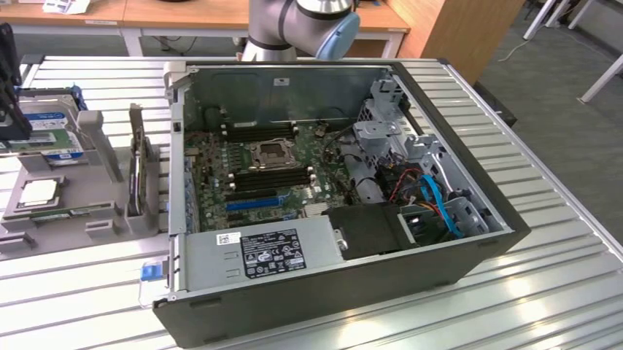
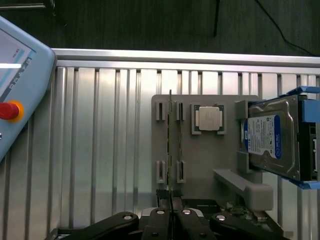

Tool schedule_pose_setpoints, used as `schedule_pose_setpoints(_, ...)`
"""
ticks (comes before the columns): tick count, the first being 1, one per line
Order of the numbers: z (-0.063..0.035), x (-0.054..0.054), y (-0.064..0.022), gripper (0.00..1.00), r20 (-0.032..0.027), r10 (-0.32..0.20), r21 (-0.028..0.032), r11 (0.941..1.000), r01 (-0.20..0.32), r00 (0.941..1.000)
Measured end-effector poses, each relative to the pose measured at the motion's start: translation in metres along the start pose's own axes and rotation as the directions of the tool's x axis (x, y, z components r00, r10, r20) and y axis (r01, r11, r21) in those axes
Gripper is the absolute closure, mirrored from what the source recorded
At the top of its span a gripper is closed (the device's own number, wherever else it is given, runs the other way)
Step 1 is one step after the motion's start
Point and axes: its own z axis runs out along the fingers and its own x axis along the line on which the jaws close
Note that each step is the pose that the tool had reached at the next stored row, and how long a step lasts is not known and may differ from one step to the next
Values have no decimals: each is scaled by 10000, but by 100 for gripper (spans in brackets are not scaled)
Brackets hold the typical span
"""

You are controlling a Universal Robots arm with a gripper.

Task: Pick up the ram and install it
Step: 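Pick up the ram and move it above insertion slot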

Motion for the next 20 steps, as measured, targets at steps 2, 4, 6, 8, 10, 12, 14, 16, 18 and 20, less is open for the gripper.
schedule_pose_setpoints(2, -1, 0, -32, 89, 1, 0, 1, 10000, 0, 10000)
schedule_pose_setpoints(4, -3, 0, -65, 89, 0, -1, 0, 10000, 1, 10000)
schedule_pose_setpoints(6, -5, -1, -100, 89, 0, 0, -1, 10000, 0, 10000)
schedule_pose_setpoints(8, -7, -1, -139, 89, 0, 0, -2, 10000, 0, 10000)
schedule_pose_setpoints(10, -9, -1, -177, 89, 0, 0, -3, 10000, 0, 10000)
schedule_pose_setpoints(12, -11, -1, -216, 89, 1, 0, -4, 10000, 0, 10000)
schedule_pose_setpoints(14, -14, -1, -258, 89, 0, 1, -7, 10000, -1, 10000)
schedule_pose_setpoints(16, -16, -1, -299, 89, 0, 0, -8, 10000, 0, 10000)
schedule_pose_setpoints(18, -18, -1, -340, 89, 0, -1, -10, 10000, 1, 10000)
schedule_pose_setpoints(20, -20, -2, -381, 89, 0, 1, -12, 10000, -1, 10000)
